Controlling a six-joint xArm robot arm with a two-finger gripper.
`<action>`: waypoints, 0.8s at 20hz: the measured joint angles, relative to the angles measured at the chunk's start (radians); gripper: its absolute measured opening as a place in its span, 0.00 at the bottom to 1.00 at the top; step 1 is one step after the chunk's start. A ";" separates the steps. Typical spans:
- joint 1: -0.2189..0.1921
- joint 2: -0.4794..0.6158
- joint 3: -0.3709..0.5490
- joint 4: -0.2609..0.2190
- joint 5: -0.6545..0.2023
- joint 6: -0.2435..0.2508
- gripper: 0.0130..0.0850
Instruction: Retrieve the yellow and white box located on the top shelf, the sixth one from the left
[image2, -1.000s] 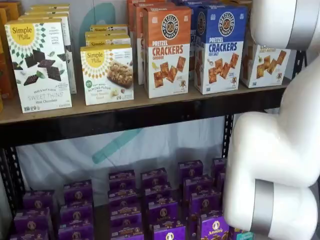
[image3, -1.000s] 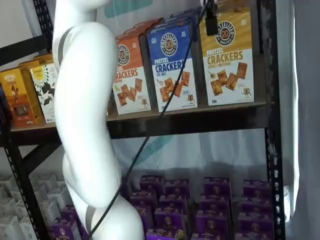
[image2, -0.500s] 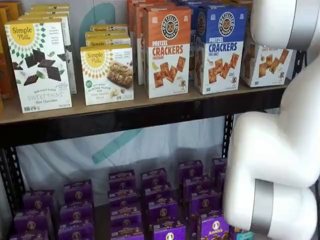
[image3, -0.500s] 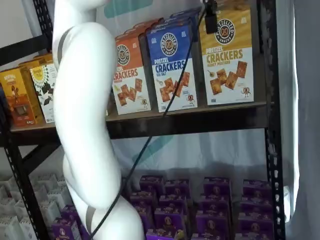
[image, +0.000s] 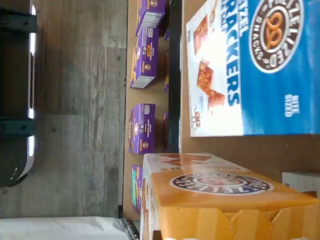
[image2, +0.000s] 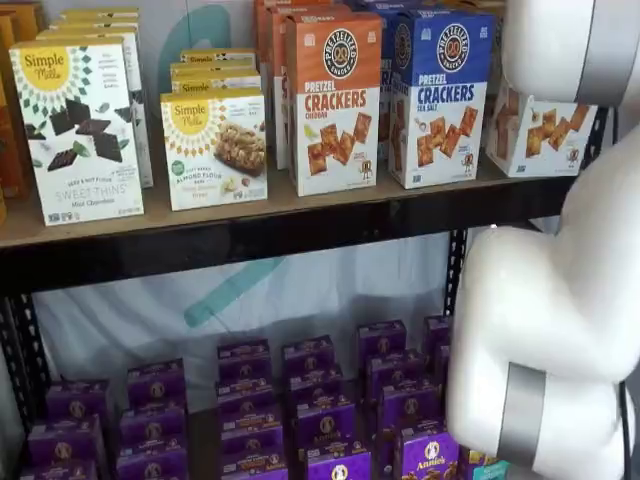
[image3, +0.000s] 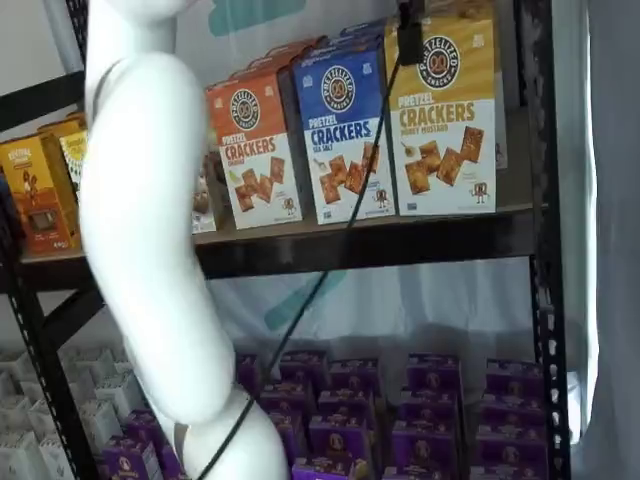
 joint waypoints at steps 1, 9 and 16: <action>-0.007 -0.015 0.016 0.000 -0.004 -0.008 0.61; -0.066 -0.120 0.113 0.003 0.022 -0.063 0.61; -0.010 -0.217 0.211 -0.048 0.061 -0.027 0.61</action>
